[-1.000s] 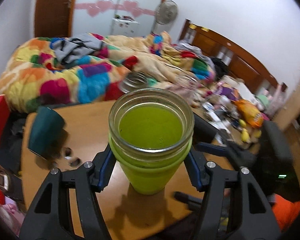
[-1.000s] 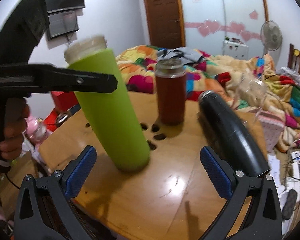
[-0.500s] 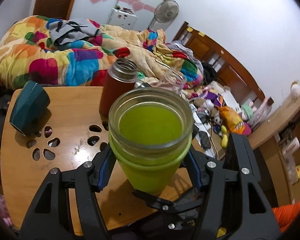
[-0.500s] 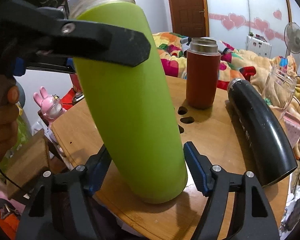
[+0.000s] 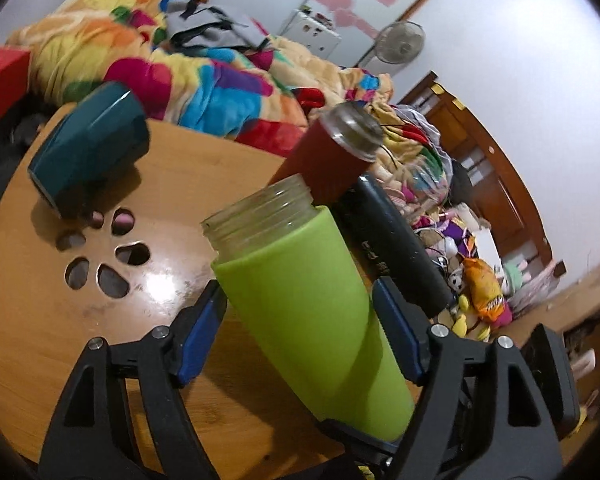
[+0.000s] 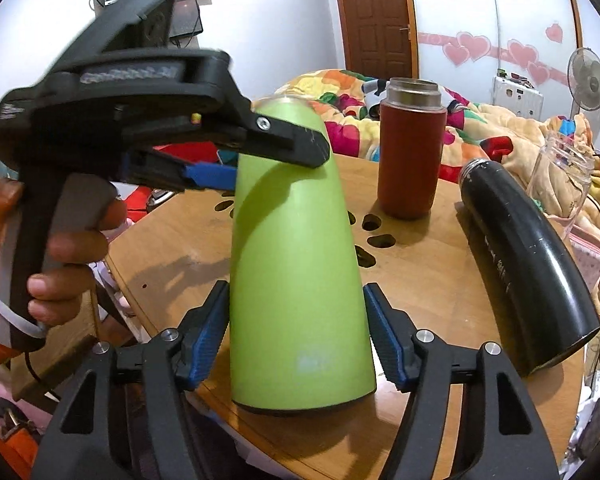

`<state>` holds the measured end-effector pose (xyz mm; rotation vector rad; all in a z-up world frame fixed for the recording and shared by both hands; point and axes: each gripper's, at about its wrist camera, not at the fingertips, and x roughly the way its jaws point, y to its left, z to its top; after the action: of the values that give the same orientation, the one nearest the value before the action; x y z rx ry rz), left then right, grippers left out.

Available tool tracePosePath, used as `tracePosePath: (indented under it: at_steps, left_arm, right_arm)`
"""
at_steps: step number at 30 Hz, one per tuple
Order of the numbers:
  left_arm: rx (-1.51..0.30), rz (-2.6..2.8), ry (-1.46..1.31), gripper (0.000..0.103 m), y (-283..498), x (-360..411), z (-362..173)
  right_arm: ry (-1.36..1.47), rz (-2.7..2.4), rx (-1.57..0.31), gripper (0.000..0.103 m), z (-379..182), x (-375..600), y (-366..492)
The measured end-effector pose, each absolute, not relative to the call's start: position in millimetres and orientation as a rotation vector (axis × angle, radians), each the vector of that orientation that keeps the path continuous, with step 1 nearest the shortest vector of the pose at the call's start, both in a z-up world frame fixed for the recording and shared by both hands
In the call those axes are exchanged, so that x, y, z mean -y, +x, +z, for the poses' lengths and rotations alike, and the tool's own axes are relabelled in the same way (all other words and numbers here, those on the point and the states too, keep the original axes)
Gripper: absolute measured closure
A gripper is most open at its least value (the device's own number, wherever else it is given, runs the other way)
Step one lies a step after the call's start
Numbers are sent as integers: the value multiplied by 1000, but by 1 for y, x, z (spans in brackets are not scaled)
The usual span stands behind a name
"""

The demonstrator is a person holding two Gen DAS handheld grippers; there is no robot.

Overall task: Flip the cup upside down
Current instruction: 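Tip the held green tumbler onto its side with the left tool, then close the right tool around the tumbler's black base while the left tool holds it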

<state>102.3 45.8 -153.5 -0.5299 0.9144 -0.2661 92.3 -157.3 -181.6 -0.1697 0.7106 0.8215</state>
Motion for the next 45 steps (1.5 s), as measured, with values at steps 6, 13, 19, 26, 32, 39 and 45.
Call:
tracePosePath:
  at_steps: [6,13,19,26,32,39,45]
  left_arm:
    - [-956,-212,-523,24,103,-49,-168]
    - [-890,-249,-364,24,91,-30,-145]
    - [-832,-335,-191,46,78,6,-122]
    - [-858,-314,-118,69,75,20,-130]
    - [-872,-303,-144,74,73,12,-131]
    - [-866,-324,-192,77,66,5,-124]
    - [-825,-343,-205,77,59,3,-106]
  right_arm:
    - [-181,831,-719,41,-186,152,92]
    - [-161,827,-737,41,-191,153,94]
    - [-153,807,-752,40,-191,154,92]
    - [-149,764,-775,39,-200,162,74]
    - [-120,725,-787,40,-202,166,64]
    - [-119,703,-748,40,-180,179,53]
    - [-125,709,-662,40,-143,187,45]
